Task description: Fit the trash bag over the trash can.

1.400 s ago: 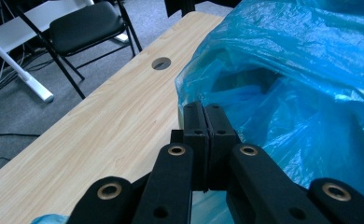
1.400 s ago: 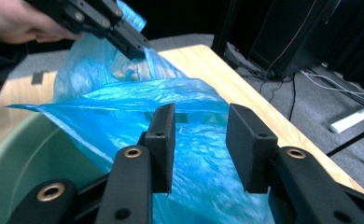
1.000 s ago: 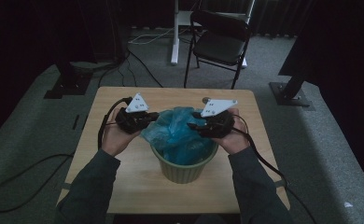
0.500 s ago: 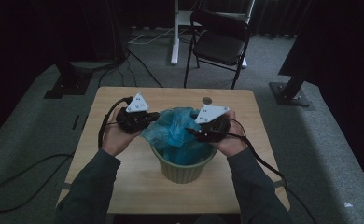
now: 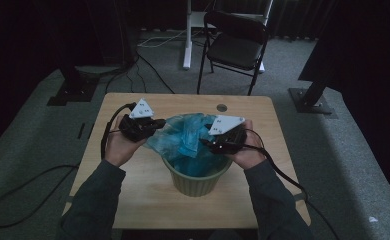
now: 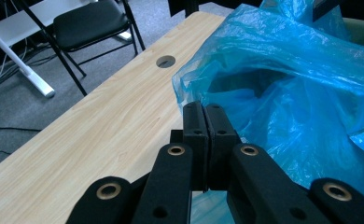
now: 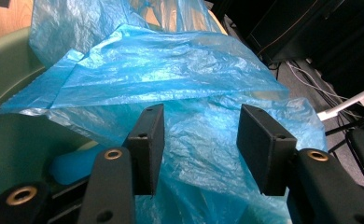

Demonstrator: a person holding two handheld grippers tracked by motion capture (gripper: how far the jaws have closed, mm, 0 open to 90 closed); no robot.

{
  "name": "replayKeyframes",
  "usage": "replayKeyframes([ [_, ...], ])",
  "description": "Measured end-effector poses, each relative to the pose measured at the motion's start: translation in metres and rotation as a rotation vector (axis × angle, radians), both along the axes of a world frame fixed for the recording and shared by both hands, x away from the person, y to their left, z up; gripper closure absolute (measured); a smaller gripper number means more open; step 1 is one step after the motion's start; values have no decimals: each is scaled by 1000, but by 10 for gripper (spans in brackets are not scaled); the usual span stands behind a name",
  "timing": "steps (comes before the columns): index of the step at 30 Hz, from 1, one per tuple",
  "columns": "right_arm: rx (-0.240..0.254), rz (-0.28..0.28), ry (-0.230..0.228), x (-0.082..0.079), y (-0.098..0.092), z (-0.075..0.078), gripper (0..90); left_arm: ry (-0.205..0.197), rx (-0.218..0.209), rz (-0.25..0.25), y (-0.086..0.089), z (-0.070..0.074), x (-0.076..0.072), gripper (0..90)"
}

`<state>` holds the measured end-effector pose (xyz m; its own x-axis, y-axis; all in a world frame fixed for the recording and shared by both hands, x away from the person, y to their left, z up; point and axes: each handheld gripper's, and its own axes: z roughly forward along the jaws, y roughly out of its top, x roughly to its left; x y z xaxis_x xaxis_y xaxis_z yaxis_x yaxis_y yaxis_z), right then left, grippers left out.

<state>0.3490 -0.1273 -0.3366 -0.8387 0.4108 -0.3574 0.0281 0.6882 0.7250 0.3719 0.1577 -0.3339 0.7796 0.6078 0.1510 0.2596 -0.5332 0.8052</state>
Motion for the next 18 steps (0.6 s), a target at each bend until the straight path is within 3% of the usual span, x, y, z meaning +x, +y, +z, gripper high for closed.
replayKeyframes([
  [13, 48, 39, -49, -4, 3, 2, 488, -14, 22, -48, -18, 1, -5, 883],
  [18, 62, 59, -58, -5, 4, 2, 525, -17, 26, -63, -23, 2, -8, 883],
])
